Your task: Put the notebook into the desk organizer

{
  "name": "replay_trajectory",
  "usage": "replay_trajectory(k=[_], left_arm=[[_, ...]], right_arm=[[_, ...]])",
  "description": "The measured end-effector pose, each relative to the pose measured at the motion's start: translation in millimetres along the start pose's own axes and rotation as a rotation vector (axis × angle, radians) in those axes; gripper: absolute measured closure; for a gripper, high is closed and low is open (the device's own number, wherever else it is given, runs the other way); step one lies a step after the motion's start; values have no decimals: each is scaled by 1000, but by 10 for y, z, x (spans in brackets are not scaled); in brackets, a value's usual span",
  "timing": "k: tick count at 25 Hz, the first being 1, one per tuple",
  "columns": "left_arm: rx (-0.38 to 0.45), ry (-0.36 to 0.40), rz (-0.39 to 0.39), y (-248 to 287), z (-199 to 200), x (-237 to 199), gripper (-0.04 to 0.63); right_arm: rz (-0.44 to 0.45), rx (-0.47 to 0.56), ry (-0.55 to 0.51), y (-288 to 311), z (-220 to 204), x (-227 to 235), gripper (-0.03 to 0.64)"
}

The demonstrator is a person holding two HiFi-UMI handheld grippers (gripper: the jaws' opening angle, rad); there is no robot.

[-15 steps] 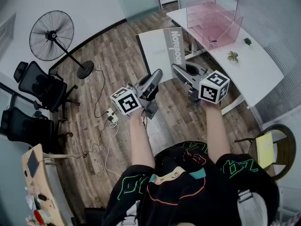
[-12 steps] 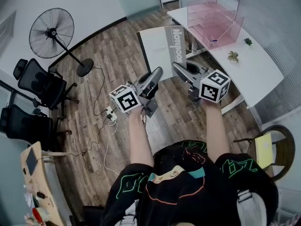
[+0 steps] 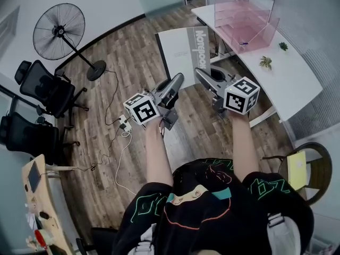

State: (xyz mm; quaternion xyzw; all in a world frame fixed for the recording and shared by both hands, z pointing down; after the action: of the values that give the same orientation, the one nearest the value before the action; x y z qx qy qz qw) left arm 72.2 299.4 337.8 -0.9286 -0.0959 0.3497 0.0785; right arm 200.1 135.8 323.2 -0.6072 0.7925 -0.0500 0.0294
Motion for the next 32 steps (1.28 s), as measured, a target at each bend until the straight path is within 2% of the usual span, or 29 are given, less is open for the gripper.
replay_trajectory(k=[8, 15, 24, 32], left_arm=[[8, -18, -8, 38, -83, -141, 594], [-7, -31, -34, 373, -158, -225, 594], [-26, -67, -17, 612, -206, -437, 594], [-73, -50, -22, 1006, 69, -885, 594]], right_arm=[[-30, -16, -46, -5, -102, 33, 581], [-64, -17, -46, -168, -113, 305, 581], [-83, -37, -28, -171, -231, 581, 581], [-113, -22, -17, 115, -320, 1106, 580]])
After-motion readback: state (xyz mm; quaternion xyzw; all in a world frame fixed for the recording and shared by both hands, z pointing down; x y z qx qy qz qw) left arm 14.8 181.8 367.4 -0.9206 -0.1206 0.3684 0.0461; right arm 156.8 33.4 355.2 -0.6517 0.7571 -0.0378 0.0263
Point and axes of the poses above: the fingertips, and each gripper's own axes: y forward along the fingers, x to its right, z out of its top, the point moved 9 cm from there along -y, backward along the fingers, and after that the axes turned 11 degrees about -y, right-handed, at the moved point
